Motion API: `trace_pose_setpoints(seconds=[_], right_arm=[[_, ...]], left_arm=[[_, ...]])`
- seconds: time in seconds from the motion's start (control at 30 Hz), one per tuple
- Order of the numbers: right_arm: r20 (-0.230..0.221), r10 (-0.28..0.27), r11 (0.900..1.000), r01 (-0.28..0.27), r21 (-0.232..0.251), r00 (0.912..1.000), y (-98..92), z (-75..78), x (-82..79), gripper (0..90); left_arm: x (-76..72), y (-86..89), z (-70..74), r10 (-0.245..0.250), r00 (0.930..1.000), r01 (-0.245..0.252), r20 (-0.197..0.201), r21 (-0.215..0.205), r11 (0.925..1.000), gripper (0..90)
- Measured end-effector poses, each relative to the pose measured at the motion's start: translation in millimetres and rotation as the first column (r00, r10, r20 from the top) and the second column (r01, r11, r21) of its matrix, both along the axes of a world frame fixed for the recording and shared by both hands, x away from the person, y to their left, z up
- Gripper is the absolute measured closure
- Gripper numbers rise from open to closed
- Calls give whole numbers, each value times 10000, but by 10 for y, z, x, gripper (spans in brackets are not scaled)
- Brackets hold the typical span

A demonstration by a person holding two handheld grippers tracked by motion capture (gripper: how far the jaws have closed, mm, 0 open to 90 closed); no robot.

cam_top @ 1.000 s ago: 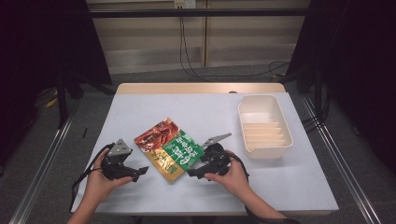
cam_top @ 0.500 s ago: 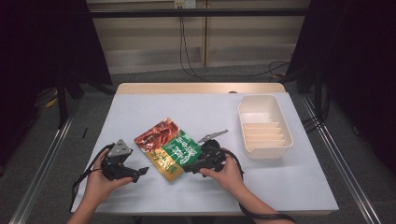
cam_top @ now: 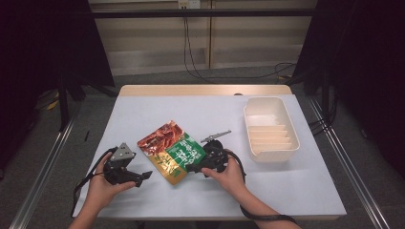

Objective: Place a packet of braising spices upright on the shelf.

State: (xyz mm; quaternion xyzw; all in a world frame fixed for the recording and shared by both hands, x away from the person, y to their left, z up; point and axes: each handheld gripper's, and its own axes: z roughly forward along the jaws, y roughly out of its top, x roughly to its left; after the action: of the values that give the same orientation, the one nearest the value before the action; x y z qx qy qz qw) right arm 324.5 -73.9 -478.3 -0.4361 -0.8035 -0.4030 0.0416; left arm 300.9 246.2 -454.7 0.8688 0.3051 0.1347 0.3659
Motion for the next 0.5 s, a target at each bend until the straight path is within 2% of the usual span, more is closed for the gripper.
trace_pose_setpoints(seconds=[0.03, 0.07, 0.27, 0.33, 0.37, 0.4, 0.5], right_arm=[[-5, 12, 10000, -12, 30, 10000, -1, -3, 7, 282], [-11, -35, 10000, 35, 30, 10000, 2, -4, 10, 294], [-139, -126, 9999, 127, 78, 9998, 25, -6, 26, 371], [-214, -136, 9996, 141, 237, 9997, 30, -13, 40, 420], [-247, -120, 9995, 127, 281, 9996, 29, -19, 50, 444], [-312, -100, 9993, 111, 354, 9995, 36, -24, 56, 457], [-322, -69, 9994, 80, 344, 9995, 61, -27, 66, 502]], left_arm=[[-5, -6, -2, 45, 10000, -45, -24, -104, 9999, 67], [-1, 1, 3, -22, 10000, 22, 35, 43, 10000, 67], [-6, 5, 4, 7, 10000, -7, 48, 15, 10000, 67], [-7, 2, 9, -39, 10000, 39, 34, 133, 9999, 67], [-10, -7, -3, 38, 10000, -38, 48, -26, 10000, 67], [-7, -1, 2, -40, 10000, 39, 50, 116, 9999, 67], [-6, 0, 1, -30, 10000, 29, 62, 130, 9999, 67]])
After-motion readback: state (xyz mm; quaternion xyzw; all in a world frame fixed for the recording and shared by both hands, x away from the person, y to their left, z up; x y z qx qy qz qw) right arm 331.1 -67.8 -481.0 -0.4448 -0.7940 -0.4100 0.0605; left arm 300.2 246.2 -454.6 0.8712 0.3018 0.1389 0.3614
